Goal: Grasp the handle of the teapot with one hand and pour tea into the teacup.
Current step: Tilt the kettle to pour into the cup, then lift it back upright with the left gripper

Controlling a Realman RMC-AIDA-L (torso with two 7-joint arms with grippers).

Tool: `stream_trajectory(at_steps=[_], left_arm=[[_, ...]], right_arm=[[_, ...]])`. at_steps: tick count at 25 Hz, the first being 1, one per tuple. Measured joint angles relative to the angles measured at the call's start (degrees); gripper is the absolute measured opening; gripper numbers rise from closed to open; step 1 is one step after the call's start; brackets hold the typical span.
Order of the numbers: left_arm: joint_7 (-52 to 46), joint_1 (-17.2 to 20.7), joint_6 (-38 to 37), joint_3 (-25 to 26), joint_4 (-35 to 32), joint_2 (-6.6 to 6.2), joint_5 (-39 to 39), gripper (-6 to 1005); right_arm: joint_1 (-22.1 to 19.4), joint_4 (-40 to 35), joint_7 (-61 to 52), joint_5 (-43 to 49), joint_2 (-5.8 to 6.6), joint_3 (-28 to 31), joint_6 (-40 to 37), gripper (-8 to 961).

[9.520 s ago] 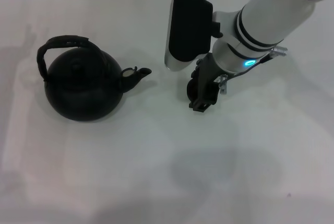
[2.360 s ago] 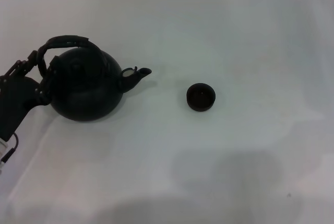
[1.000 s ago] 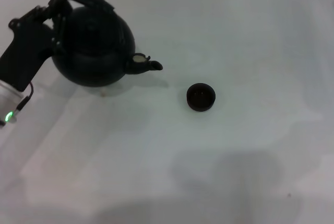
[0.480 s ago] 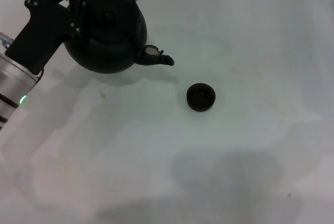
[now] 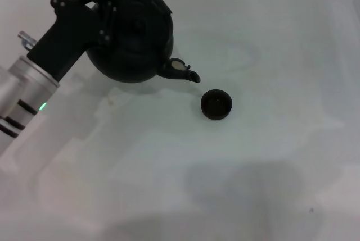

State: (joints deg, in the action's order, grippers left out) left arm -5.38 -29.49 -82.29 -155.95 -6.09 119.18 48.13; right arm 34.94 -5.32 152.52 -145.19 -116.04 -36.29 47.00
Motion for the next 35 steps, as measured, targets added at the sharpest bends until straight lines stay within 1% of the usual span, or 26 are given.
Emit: stream_trajectory(at_steps=[9,19,21,27,35], left_arm=[[7.4,-0.9,7.8,0.0,-5.2,0.08,0.0,143],[8.5,-2.8,9.8,-0.1,-5.5,0.08,-3.1,137],[10.0,-3.2,9.9,-0.1,-5.5,0.08,-3.7,135],[12.6,-3.5,10.0,0.1,-5.5,0.08,-4.2,133],[13.6,-4.1,10.1,0.0,-5.4,0.0,-4.5,131]], right_arm=[[0.1,0.1,0.0,0.0,-0.08,0.0,0.0,829],[0.1,0.1,0.0,0.0,0.02,0.0,-0.1,829],[0.1,0.1,0.0,0.0,0.03,0.0,-0.1,829],[0.0,0.1,0.0,0.0,0.03,0.0,-0.1,829],[-0.2,0.1,-0.3,0.0,0.03,0.0,-0.1,829]])
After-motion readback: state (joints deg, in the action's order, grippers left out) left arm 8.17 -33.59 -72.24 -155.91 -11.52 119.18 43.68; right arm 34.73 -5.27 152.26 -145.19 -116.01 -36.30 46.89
